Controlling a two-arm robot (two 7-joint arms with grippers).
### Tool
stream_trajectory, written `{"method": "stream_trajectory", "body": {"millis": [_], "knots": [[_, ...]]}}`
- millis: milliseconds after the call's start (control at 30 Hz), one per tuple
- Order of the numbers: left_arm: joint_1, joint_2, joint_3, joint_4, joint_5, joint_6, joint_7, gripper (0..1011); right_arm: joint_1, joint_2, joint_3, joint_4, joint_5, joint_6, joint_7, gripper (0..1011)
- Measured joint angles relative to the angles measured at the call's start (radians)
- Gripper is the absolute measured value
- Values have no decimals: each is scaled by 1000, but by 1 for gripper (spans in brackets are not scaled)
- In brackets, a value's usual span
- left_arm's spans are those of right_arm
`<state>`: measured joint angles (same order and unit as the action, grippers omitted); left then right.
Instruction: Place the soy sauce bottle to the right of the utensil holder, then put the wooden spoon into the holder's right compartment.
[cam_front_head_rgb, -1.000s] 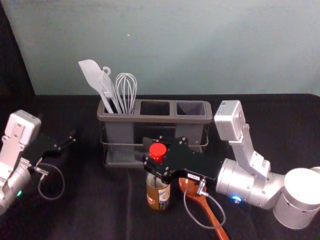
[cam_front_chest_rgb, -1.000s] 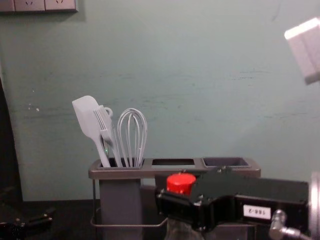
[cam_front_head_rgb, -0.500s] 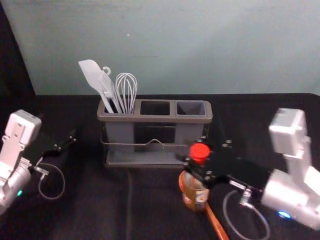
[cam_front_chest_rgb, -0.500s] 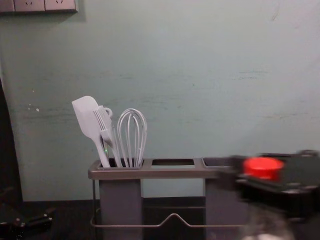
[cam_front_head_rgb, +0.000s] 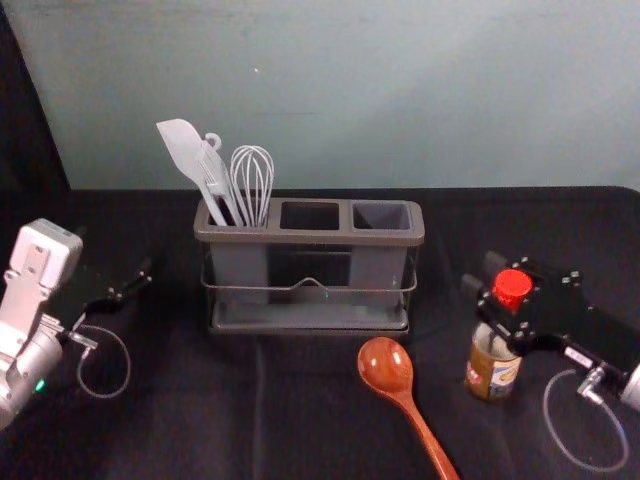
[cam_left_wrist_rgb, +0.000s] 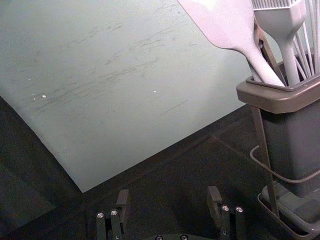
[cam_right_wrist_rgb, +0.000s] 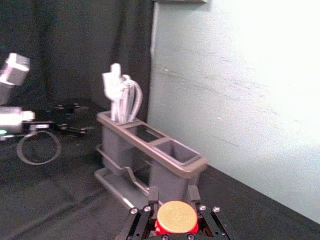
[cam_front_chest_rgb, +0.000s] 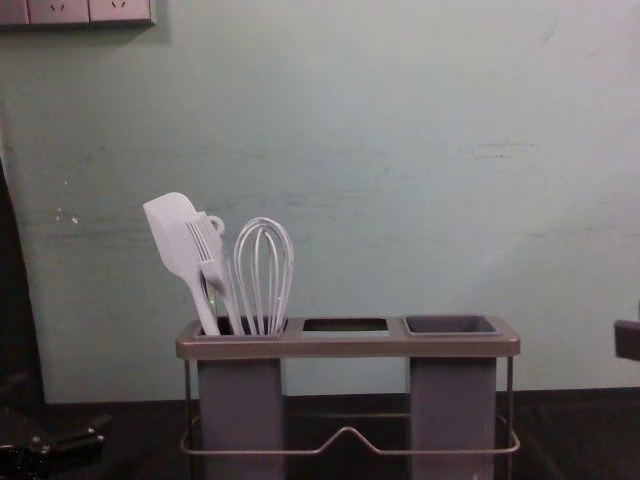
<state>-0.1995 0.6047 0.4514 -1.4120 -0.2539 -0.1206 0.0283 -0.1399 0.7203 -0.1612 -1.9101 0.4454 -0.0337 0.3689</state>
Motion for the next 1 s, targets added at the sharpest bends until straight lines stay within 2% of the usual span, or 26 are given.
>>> {"method": "stream_trajectory", "body": {"millis": [200,333,500,633,1000], "knots": [[0,0,0,0,0,0,0,1011,51,-40,6,72,6,13,0,362],[0,0,0,0,0,0,0,1011,112,-78,-2,139,14,26,14,361],[0,0,0,0,0,0,0,1011,203,-112,-29,220,17,34,56,361],[0,0,0,0,0,0,0,1011,252,-130,-43,261,11,42,67,360],[0,0,0,0,0,0,0,1011,346,-182,-90,360,-18,66,67,361]]}}
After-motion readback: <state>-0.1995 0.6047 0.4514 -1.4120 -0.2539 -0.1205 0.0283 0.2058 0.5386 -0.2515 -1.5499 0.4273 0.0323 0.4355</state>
